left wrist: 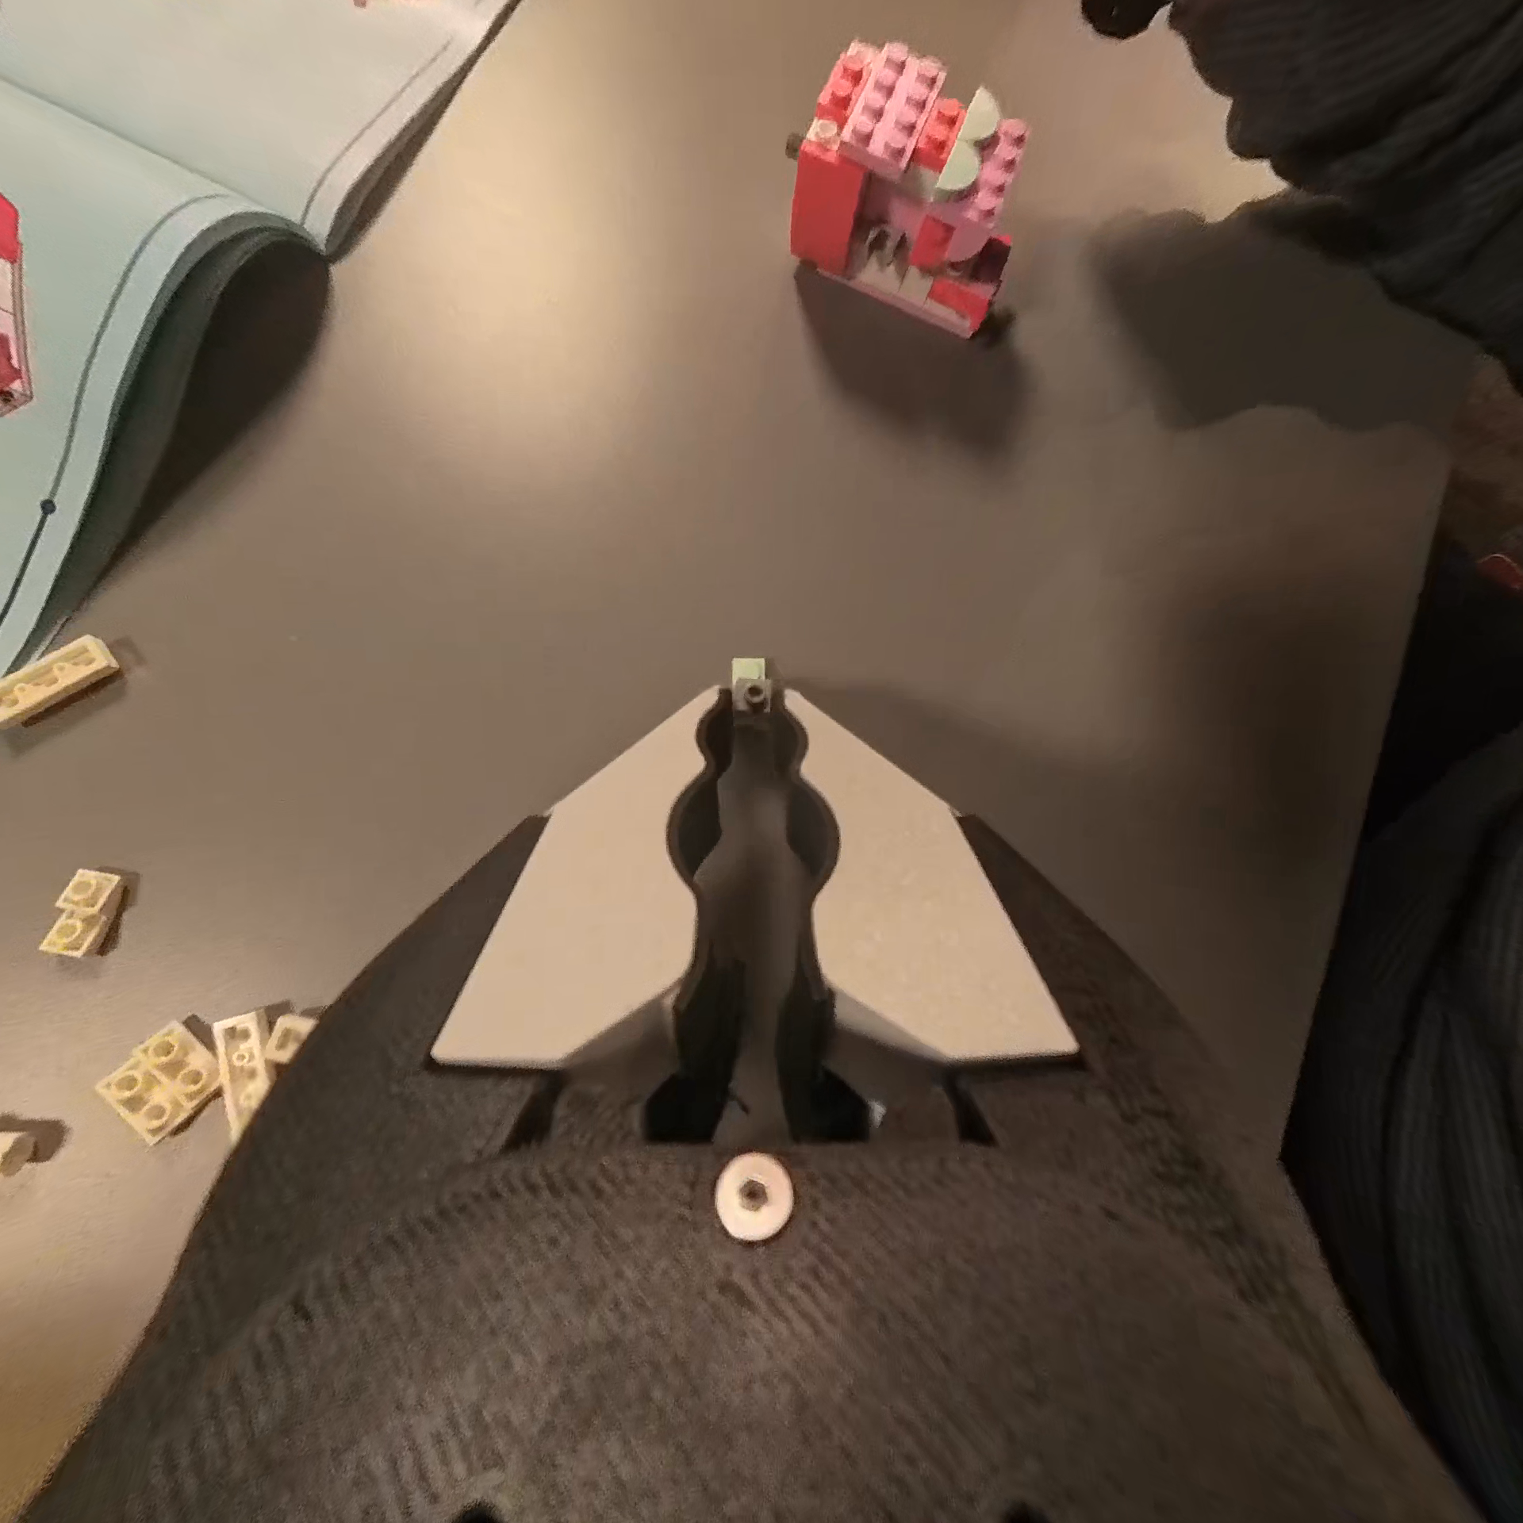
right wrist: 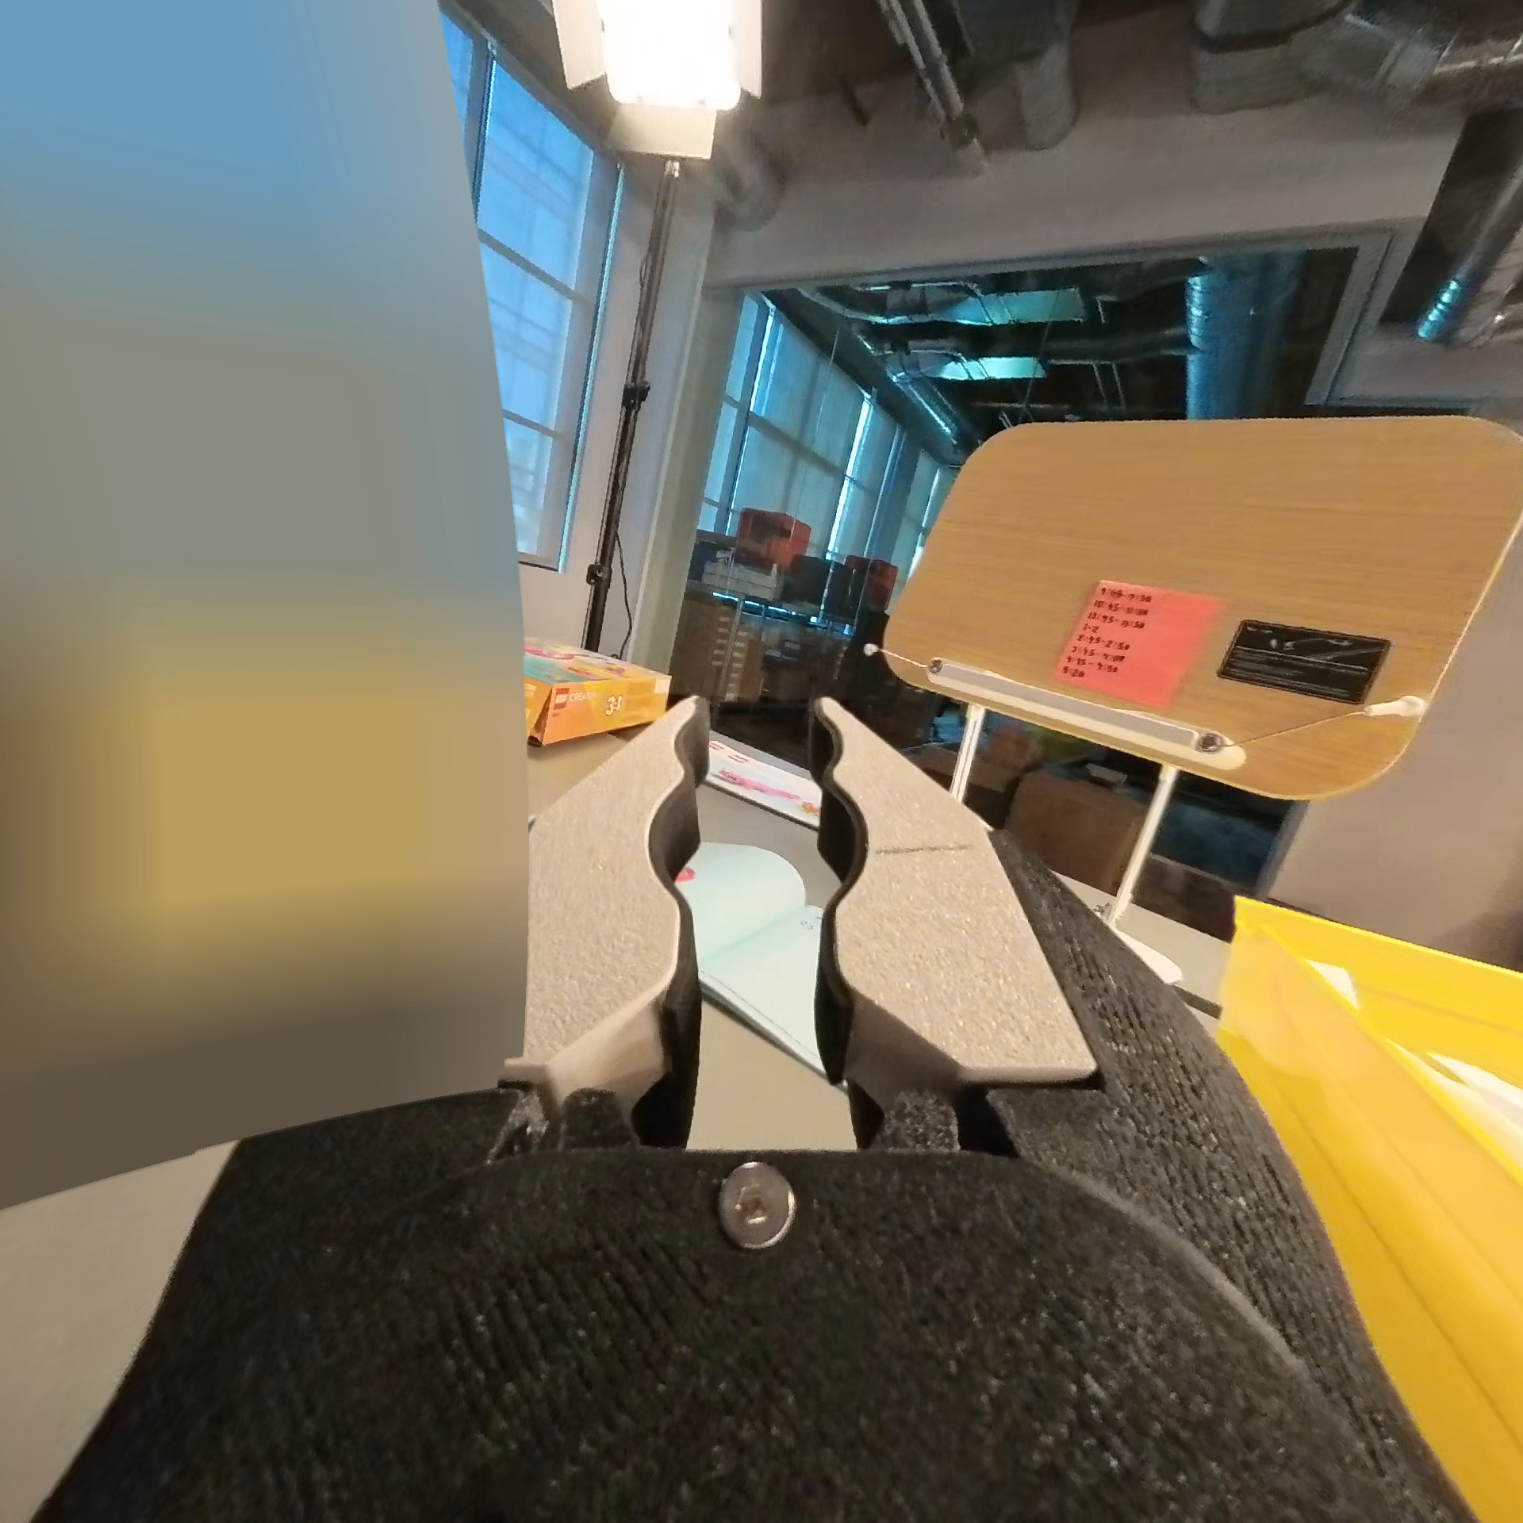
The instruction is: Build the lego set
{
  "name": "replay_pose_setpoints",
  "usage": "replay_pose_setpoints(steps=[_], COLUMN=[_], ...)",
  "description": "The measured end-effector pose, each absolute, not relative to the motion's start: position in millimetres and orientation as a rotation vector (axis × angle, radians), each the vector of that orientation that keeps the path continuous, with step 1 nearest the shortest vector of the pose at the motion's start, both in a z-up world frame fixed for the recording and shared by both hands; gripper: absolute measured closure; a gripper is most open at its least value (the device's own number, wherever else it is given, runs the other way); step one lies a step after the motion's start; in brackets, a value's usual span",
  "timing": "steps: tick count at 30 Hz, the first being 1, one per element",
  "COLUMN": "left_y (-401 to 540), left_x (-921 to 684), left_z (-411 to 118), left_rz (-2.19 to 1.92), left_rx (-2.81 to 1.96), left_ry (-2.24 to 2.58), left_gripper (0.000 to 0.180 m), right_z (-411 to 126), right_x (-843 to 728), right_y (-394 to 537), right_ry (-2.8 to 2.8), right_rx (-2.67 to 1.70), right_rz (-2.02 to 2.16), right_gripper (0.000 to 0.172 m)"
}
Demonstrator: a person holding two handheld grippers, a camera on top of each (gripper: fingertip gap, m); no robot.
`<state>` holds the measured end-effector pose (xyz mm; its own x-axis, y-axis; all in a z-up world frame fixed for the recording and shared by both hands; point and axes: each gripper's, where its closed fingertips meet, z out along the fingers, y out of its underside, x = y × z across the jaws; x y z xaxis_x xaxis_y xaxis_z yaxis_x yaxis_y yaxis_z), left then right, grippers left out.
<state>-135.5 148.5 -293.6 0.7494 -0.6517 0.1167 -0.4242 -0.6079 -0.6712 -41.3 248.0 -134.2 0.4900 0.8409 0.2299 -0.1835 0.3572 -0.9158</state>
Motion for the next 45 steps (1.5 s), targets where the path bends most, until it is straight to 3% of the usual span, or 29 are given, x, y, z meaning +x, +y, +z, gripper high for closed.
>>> replay_pose_setpoints(steps=[1,8,15,19,23,32,45], left_y=[147,148,149,161,206,222,219], left_x=[-137,-144,-190,-220,-200,-186,-153], left_z=[-297,-273,-165,-127,-138,-163,-189], left_rz=[-0.457,-0.484,-0.279,-0.084,-0.074,-0.026,-0.021], left_rx=[-2.332,-2.242,-1.672,-1.501,-1.548,-1.428,-1.394], left_ry=[0.808,0.668,0.381,0.249,0.331,0.490,0.722], left_gripper=[0.165,0.130,0.119,0.138,0.143,0.180,0.180], right_z=[-136,-135,-129,-135,-154,-166,-166], right_x=[-43,-41,-26,-17,-19,-47,-69], right_y=[248,250,264,282,312,374,375], right_ry=[-0.813,-0.797,-0.700,-0.664,-0.682,-0.710,-0.773], right_rx=[-0.984,-0.980,-0.973,-0.991,-1.031,-1.090,-1.051], right_rz=[0.754,0.728,0.626,0.504,0.451,0.413,0.485], right_gripper=[0.149,0.149,0.154,0.166,0.172,0.172,0.172])
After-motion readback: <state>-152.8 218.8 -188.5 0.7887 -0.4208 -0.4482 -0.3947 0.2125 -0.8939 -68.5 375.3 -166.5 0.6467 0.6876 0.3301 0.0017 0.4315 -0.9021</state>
